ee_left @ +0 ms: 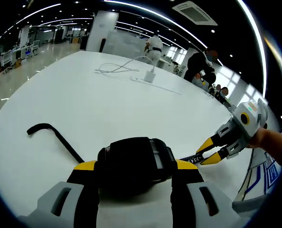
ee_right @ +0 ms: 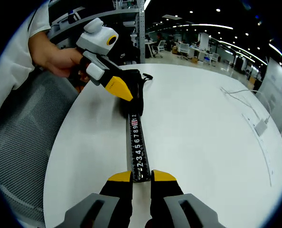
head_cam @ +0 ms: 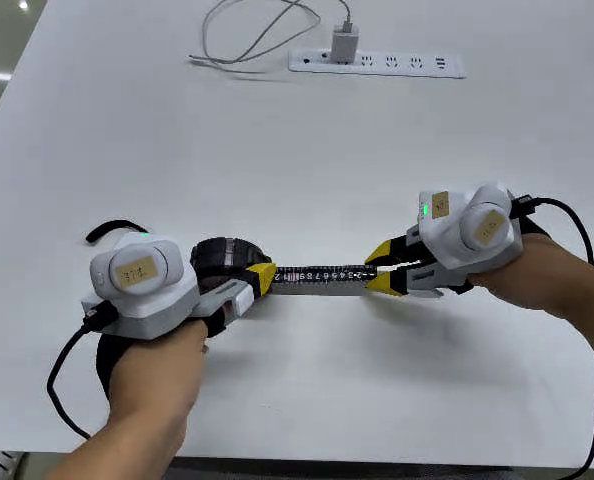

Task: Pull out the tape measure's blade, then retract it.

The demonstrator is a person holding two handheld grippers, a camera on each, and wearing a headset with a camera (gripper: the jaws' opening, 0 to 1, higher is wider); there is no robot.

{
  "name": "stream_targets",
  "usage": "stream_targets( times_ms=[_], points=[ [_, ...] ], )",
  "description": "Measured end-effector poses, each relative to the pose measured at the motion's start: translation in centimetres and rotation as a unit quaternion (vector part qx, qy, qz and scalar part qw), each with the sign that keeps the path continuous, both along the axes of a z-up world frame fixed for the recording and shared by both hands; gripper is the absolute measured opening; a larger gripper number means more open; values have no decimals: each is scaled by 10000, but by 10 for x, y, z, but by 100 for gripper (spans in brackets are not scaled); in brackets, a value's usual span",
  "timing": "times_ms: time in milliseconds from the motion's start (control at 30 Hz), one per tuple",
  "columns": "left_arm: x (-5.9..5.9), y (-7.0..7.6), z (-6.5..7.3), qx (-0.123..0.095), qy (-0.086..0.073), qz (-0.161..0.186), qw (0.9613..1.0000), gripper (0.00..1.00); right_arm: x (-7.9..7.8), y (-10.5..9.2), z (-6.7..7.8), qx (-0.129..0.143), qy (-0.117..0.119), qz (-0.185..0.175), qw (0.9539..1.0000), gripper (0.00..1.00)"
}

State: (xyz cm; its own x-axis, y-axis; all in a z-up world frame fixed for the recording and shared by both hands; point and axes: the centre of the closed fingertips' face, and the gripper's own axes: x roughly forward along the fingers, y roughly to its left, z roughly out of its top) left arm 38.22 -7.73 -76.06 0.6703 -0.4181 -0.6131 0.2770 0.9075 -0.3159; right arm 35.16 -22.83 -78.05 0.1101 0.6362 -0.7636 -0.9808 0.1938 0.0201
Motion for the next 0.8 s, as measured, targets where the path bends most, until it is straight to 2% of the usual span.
stream_targets(
  times_ms=[400, 800],
  points=[
    [-1, 0, 2, -76, -26, 9, 10000, 57, -1, 19, 3, 133, 37, 2, 9999, 10],
    [-1, 0, 2, -85, -4, -5, 10000, 57, 2, 35, 1, 209, 28, 35, 9998, 10]
  ],
)
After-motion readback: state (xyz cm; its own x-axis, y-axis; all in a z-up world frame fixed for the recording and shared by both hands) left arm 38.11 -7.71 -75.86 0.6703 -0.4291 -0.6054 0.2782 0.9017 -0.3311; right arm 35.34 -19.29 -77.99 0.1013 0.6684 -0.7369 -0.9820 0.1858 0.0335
